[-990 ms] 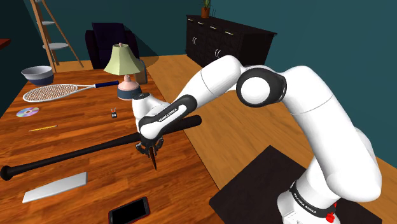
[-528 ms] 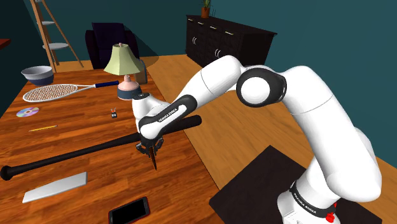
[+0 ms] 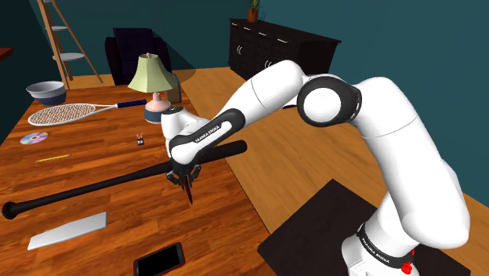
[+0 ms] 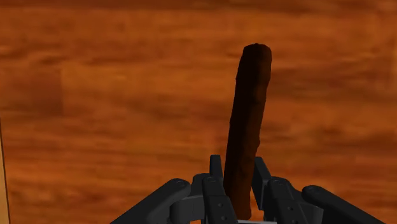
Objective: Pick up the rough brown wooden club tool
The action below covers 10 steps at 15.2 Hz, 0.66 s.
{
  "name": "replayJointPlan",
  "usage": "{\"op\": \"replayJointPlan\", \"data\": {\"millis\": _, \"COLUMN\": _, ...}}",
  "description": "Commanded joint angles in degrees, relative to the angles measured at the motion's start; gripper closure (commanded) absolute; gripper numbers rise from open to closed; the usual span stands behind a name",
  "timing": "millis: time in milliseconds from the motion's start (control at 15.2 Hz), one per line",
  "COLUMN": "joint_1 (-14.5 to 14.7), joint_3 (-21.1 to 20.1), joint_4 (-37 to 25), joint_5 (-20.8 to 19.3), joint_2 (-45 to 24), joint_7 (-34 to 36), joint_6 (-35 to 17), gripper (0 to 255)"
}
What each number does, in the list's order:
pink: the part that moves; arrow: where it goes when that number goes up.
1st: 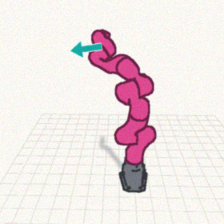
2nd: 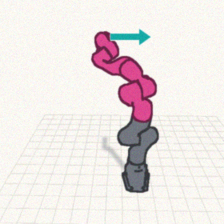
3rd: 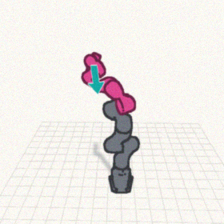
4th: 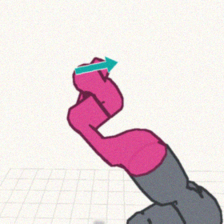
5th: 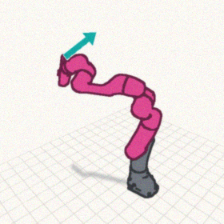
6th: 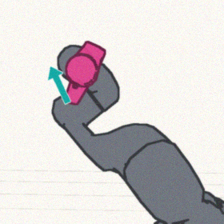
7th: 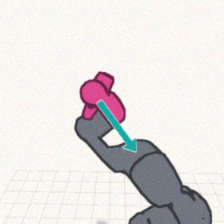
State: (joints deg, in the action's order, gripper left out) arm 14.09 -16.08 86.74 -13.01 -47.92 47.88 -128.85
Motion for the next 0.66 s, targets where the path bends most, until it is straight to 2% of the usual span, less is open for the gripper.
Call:
{"op": "replayJointPlan", "data": {"millis": 0, "joint_1": -0.2, "joint_3": -0.2, "joint_4": 0.2, "joint_5": 0.2, "joint_2": 1.1, "joint_7": -0.1, "joint_6": 0.9, "gripper": 255}}
{"op": "replayJointPlan", "data": {"millis": 594, "joint_1": -0.8, "joint_3": -1.0, "joint_4": 0.6, "joint_5": 1.1, "joint_2": 4.7, "joint_7": -0.5, "joint_6": 4.1, "gripper": 255}}
